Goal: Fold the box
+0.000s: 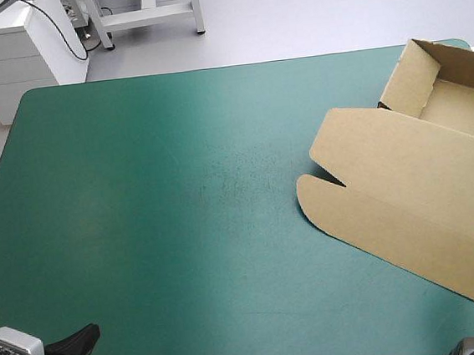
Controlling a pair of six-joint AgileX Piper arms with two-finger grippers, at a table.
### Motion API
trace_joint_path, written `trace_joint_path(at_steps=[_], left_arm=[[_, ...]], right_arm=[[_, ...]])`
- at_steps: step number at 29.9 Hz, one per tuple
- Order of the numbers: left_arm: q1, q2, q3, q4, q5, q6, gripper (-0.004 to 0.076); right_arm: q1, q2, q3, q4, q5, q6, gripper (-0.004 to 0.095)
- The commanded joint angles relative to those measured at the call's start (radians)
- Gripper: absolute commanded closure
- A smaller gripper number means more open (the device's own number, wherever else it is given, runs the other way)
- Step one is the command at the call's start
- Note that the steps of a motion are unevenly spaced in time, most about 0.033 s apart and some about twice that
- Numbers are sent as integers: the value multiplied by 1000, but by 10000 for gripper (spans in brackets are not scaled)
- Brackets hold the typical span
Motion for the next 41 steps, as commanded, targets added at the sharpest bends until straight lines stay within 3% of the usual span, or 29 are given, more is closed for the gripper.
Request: trace_joint_path(at_steps=[1,5,7,14,16,18,24,32,41], left_arm=[[-3,18,-20,-7,-73,0,734],[-3,18,-20,-7,-73,0,734],[-3,18,-20,-7,-73,0,734],[-3,18,-20,-7,-73,0,734],[-3,18,-20,-7,-73,0,734],[-3,18,-20,-7,-73,-3,734],[-3,18,-20,-7,-73,-3,734],[-3,18,-20,-6,-81,-4,734],[-3,18,-20,-6,-146,-4,734]], right_arm=[[-6,-69,-43,23,1,-23,592],[-6,-80,-43,24,7,-23,255],[-10,-100,-43,19,7,-21,136],[-12,-225,-43,68,7,2,104],[-10,-278,-38,106,7,0,153],[-4,-327,-27,136,7,-11,265],[44,-475,67,227,7,-88,918],[205,-664,261,233,-15,-129,911],[505,-908,500,194,-67,-208,910]])
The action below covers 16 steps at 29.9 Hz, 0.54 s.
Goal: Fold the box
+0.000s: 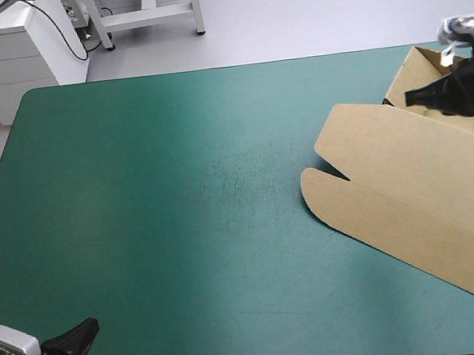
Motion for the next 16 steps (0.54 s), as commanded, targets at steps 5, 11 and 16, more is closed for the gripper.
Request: trace_joint_path(at_steps=[5,11,16], left_arm=[[-3,18,-20,-6,-93,-4,734],[-3,18,-20,-6,-93,4,734],[-3,12,-20,-6,-93,42,734]], right_arm=[[173,-290,237,-60,-183,-28,912],[184,-531,478,-75,-323,-51,912],[184,-737,679,-51,-402,-112,912]])
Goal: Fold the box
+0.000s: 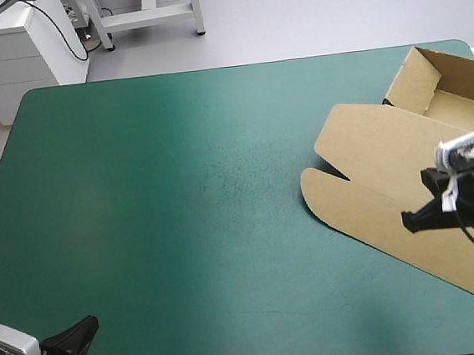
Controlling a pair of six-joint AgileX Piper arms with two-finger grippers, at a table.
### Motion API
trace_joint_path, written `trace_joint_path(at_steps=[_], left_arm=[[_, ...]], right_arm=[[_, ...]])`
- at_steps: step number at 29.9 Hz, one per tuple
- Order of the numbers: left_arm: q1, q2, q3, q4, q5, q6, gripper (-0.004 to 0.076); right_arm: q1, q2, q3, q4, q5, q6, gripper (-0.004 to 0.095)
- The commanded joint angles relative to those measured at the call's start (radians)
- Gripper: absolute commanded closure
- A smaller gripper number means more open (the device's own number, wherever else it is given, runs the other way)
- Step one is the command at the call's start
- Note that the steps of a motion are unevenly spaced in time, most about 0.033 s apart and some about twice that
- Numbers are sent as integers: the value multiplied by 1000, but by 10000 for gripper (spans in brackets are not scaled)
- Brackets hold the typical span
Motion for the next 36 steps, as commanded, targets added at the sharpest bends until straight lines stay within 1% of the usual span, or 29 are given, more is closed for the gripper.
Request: trace_joint_path(at_steps=[1,11,19,20,24,36], left_arm=[[-3,10,-20,-6,-77,21,734],[-3,-49,-16,-8,-71,37,734],[-3,-49,-17,-12,-71,59,734],[-3,-49,-17,-12,-71,59,734],[-3,-49,-17,-20,-71,74,734],[-3,-49,-17,-21,-71,74,734]], right_arm=[[3,-147,111,28,-107,-45,912],[3,-517,428,31,-171,-37,912],[2,-739,567,26,-175,19,931],[2,-761,572,26,-195,36,931],[2,-772,584,23,-221,56,931],[2,-774,584,23,-221,56,931]])
